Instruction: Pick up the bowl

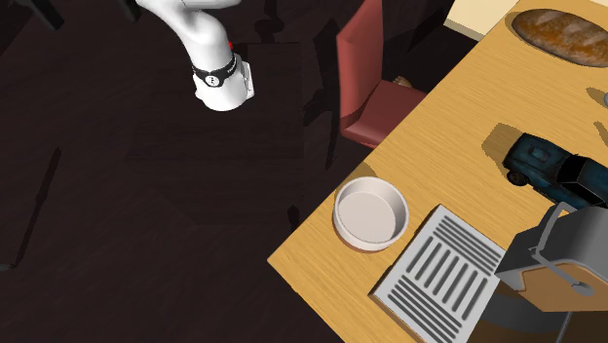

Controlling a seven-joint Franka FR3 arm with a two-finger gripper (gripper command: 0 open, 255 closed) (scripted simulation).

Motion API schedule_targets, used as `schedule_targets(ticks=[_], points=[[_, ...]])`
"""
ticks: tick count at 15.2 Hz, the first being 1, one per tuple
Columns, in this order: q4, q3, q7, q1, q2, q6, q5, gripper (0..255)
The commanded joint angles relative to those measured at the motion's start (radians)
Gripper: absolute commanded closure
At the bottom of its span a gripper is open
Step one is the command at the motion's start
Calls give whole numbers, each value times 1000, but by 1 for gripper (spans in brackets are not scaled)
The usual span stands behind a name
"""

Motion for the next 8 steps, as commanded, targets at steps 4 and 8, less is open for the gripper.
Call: schedule_targets(ticks=[4,8], points=[[-70,50,47,15,8,80,25,0],[-147,119,109,39,41,193,58,0]])
